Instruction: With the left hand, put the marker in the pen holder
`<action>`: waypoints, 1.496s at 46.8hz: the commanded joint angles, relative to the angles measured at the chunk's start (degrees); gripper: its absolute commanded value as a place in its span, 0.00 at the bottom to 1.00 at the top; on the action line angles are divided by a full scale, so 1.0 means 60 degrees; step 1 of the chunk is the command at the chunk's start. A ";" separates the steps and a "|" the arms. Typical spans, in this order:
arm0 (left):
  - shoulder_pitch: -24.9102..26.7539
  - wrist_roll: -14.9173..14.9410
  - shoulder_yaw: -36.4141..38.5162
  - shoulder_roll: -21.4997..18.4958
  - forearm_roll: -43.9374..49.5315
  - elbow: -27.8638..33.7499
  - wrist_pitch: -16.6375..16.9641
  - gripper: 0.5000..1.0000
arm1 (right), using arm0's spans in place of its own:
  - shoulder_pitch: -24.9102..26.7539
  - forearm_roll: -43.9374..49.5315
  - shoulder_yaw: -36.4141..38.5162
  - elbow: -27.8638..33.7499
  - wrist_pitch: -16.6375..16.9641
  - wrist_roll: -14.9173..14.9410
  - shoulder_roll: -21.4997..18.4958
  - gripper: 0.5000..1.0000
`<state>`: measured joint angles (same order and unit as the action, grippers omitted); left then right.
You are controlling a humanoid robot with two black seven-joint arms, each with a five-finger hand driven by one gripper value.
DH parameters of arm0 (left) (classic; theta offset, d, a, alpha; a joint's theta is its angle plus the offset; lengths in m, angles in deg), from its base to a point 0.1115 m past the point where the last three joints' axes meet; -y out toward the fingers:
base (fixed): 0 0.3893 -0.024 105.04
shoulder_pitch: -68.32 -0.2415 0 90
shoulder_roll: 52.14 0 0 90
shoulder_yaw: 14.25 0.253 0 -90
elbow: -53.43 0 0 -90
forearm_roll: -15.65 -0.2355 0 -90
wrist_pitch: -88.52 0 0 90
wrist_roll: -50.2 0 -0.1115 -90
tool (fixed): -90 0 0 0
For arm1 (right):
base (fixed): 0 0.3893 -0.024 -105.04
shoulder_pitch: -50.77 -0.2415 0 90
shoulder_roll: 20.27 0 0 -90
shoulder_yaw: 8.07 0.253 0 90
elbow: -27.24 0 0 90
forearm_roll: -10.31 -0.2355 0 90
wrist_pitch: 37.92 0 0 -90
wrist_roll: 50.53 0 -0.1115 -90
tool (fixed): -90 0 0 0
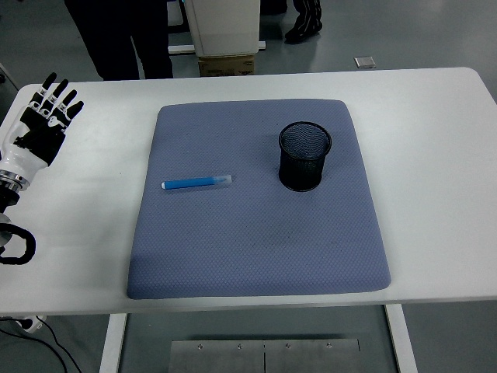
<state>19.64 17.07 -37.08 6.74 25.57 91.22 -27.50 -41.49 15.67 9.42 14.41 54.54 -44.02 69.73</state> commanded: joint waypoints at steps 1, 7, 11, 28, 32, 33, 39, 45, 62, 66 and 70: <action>-0.0017 0.0000 0.0011 0.0016 0.0002 0.0000 0.0001 1.00 | -0.0003 0.0000 0.0000 0.0000 0.0000 0.0000 0.0000 1.00; -0.0134 0.0015 0.0011 0.0030 0.0060 -0.0015 0.0060 1.00 | -0.0003 0.0000 0.0000 0.0000 0.0000 0.0000 0.0000 1.00; -0.0236 0.0015 0.0011 0.0147 0.0017 -0.0029 0.0075 1.00 | -0.0003 0.0000 0.0000 0.0000 0.0000 0.0000 0.0000 1.00; -0.0266 0.0059 -0.0018 0.0206 -0.0071 -0.0059 0.0060 1.00 | -0.0003 0.0000 0.0000 0.0000 0.0000 0.0000 0.0000 1.00; -0.0353 0.0059 -0.0003 0.0250 -0.0072 -0.0044 0.0031 1.00 | -0.0003 0.0000 0.0000 0.0000 0.0000 0.0000 0.0000 1.00; -0.0368 0.0059 -0.0018 0.0265 -0.0072 -0.0044 0.0016 1.00 | -0.0003 0.0000 0.0000 0.0000 0.0000 0.0000 0.0000 1.00; -0.0324 0.0059 -0.0062 0.0265 -0.0027 -0.0015 -0.0086 1.00 | -0.0003 0.0000 0.0000 0.0000 0.0000 0.0000 0.0000 1.00; -0.0236 -0.0015 -0.0208 0.0265 -0.0027 -0.0029 -0.0350 1.00 | -0.0003 0.0000 0.0000 0.0000 0.0000 0.0000 0.0000 1.00; -0.0221 0.0014 -0.0311 0.0265 -0.0907 -0.0059 0.0118 1.00 | -0.0003 0.0000 0.0000 0.0000 0.0000 0.0000 0.0000 1.00; -0.0324 0.0000 -0.0311 0.0309 -0.0950 -0.0059 0.0192 1.00 | -0.0003 0.0000 0.0000 0.0000 0.0000 0.0000 0.0000 1.00; -0.0222 0.0000 -0.0311 0.0280 -0.1111 -0.0073 0.0207 1.00 | -0.0003 0.0000 0.0000 0.0000 0.0000 0.0000 0.0000 1.00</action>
<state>17.79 17.13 -38.98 8.62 19.62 90.85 -26.37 -41.50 15.67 9.43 14.40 54.54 -44.02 69.73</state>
